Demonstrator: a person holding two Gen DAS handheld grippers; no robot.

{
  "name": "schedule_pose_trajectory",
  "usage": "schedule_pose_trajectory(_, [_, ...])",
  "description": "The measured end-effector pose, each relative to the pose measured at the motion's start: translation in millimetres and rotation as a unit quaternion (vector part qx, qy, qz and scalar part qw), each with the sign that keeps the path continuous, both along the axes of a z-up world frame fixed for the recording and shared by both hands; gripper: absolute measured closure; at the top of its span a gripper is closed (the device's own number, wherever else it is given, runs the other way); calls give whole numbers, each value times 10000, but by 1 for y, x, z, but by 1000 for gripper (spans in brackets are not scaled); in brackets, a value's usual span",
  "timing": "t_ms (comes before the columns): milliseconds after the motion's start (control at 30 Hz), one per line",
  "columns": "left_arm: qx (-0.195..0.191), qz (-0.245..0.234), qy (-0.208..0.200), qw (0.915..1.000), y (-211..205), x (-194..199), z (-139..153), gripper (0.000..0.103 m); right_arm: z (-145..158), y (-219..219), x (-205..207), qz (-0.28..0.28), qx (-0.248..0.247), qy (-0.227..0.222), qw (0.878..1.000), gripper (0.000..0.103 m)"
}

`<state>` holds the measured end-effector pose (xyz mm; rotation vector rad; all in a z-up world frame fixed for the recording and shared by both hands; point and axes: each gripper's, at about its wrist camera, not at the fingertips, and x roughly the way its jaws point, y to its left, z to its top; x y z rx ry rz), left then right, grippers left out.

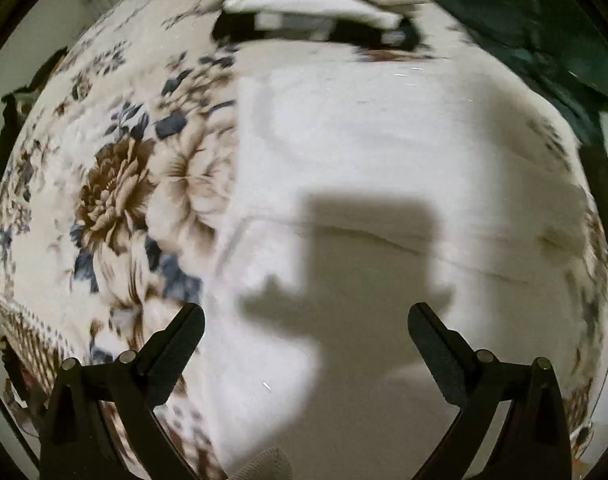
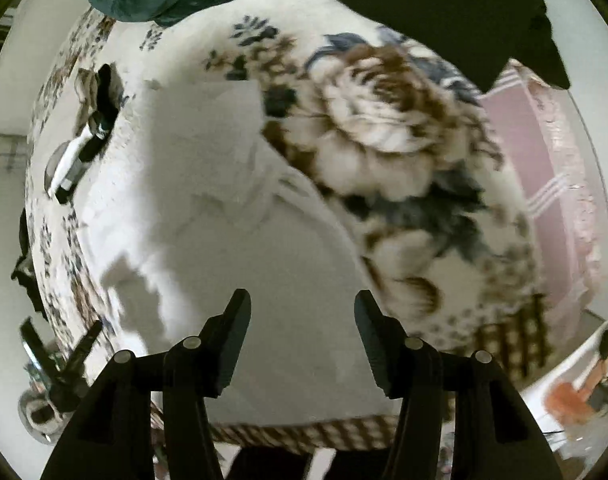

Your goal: Fold small clothes

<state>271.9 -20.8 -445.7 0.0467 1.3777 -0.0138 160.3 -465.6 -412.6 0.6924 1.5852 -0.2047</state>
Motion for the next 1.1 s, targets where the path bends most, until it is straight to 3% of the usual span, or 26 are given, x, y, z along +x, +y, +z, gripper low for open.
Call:
schedule_pose_trajectory(100, [-82,-202,167,9996,-62,-36,5,0,-5,-29,-12,211,133,116,9996,47])
schedule_pose_trajectory(200, [-426,-452,567,9965,-133,-73,-9,0,-16,-52,-10,551,101,131,9983,47])
schedule_pose_trajectory(300, [-802,-765,1088,9879,-215,-117,-31,0,-26,-75,0,672,151,93,9976,46])
schedule_pose_trajectory(400, [-940,-1235,1428,9775,-289,-155,-55,0,-35,-94,17,846,141,46,9963,46])
schedule_pose_trajectory(533, [-504,-1683,1525,9726,-355,-185,-96,3,-52,-111,42,1057,200,7,9942,46])
schedule_pose_trajectory(567, [-415,-1701,1574,9719,-363,-189,-105,8,-56,-111,48,1105,225,-4,9936,46])
schedule_pose_trajectory(600, [-317,-1692,1577,9724,-367,-191,-114,25,-61,-111,60,1193,309,-35,9924,46])
schedule_pose_trajectory(667, [-161,-1655,1401,9761,-369,-190,-123,39,-69,-107,76,1228,461,-120,9913,46])
schedule_pose_trajectory(733, [-155,-1570,1086,9815,-365,-187,-119,74,-79,-100,103,1312,707,-237,9885,46])
schedule_pose_trajectory(800, [-122,-1485,911,9846,-358,-183,-115,94,-87,-90,130,1384,896,-359,9857,46])
schedule_pose_trajectory(967, [-349,-1257,783,9884,-345,-180,-104,96,-127,-63,209,1195,1445,-401,9814,46])
schedule_pose_trajectory(1100, [-545,-1036,707,9906,-332,-175,-88,96,-174,-43,252,1022,1624,85,9814,46])
